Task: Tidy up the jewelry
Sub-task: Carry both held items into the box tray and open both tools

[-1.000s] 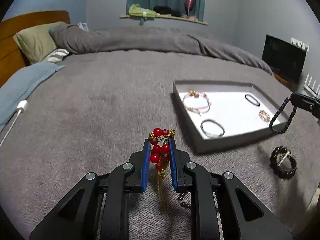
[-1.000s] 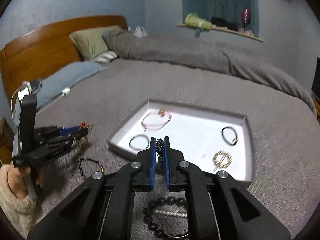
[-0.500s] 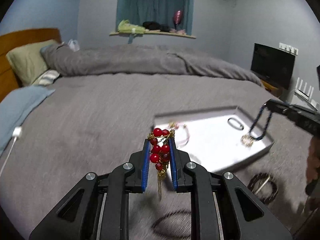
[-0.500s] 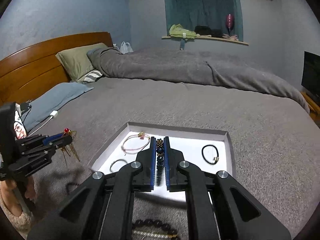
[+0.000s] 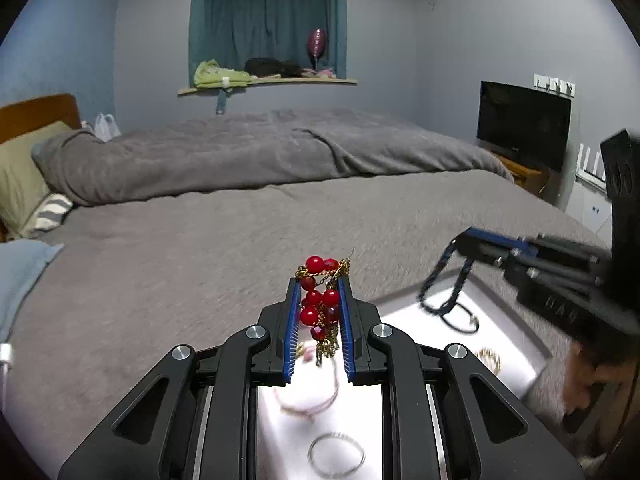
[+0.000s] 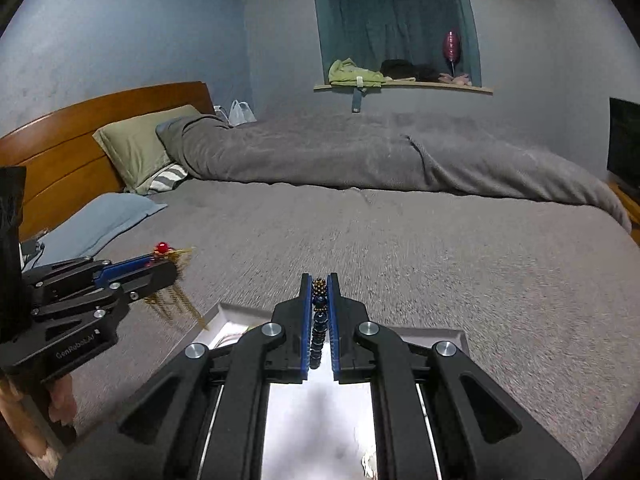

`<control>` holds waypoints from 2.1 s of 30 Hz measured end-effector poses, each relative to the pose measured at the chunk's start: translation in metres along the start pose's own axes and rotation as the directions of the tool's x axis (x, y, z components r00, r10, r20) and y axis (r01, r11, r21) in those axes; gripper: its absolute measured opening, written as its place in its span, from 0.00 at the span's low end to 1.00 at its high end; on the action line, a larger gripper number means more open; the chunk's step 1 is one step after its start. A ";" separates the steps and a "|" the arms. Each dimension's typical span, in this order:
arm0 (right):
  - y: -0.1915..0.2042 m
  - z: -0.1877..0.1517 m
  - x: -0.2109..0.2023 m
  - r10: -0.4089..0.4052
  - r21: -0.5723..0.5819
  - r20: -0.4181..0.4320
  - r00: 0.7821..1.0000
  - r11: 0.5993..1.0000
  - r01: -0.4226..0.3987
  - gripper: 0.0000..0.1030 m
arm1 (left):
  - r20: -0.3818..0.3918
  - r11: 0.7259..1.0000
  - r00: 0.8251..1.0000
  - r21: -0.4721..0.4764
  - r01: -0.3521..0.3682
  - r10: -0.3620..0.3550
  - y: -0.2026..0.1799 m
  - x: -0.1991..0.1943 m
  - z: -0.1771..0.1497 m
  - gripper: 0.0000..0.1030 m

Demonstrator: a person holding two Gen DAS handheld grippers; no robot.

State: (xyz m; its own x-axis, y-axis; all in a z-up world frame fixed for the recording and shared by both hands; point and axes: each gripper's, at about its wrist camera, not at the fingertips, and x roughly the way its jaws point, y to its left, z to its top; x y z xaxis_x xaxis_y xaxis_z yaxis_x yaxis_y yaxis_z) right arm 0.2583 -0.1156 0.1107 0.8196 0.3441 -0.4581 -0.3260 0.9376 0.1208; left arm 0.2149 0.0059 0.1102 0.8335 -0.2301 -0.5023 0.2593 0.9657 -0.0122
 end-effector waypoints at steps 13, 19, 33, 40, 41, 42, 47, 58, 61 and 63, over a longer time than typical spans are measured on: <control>-0.023 -0.026 0.033 0.058 0.068 -0.104 0.993 0.996 -0.051 0.07 | -0.194 0.999 0.980 -0.040 0.023 -0.030 0.007 0.069 -0.033 0.19; -0.019 -0.032 0.038 0.073 0.055 -0.134 0.988 0.996 -0.066 0.07 | -0.229 0.996 0.970 -0.049 0.071 -0.080 0.001 0.080 -0.041 0.19; -0.019 -0.041 0.055 -0.003 0.028 -0.236 0.972 1.000 0.010 0.07 | -0.302 0.993 0.946 -0.008 0.118 -0.115 -0.017 0.094 -0.053 0.19; -0.021 -0.042 0.053 -0.014 0.027 -0.235 0.972 0.999 0.021 0.07 | -0.312 0.994 0.945 0.005 0.109 -0.102 -0.019 0.097 -0.053 0.19; -0.021 -0.042 0.053 -0.015 0.027 -0.236 0.972 0.999 0.022 0.07 | -0.313 0.994 0.944 0.005 0.109 -0.102 -0.019 0.097 -0.053 0.19; -0.021 -0.042 0.053 -0.018 0.025 -0.238 0.971 0.999 0.025 0.07 | -0.315 0.994 0.944 0.004 0.110 -0.103 -0.019 0.097 -0.053 0.19; -0.022 -0.043 0.056 -0.048 0.013 -0.249 0.967 0.998 0.053 0.07 | -0.318 0.994 0.943 0.002 0.107 -0.101 -0.017 0.097 -0.054 0.19; -0.024 -0.045 0.056 -0.067 0.003 -0.250 0.966 0.998 0.070 0.07 | -0.317 0.994 0.943 0.003 0.107 -0.101 -0.016 0.097 -0.054 0.19; -0.024 -0.045 0.056 -0.066 0.004 -0.250 0.966 0.998 0.069 0.07 | -0.318 0.994 0.943 0.003 0.107 -0.100 -0.017 0.097 -0.054 0.19; -0.024 -0.045 0.055 -0.067 0.006 -0.250 0.966 0.998 0.070 0.07 | -0.318 0.994 0.943 0.002 0.106 -0.100 -0.016 0.097 -0.053 0.20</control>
State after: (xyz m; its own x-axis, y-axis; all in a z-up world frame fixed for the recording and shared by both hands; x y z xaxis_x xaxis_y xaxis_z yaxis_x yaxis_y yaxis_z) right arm 0.2906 -0.1211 0.0432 0.6954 0.2572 -0.6710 -0.2649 0.9597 0.0934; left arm 0.2658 -0.0255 0.0155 0.6046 -0.2756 -0.7474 0.3475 0.9355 -0.0639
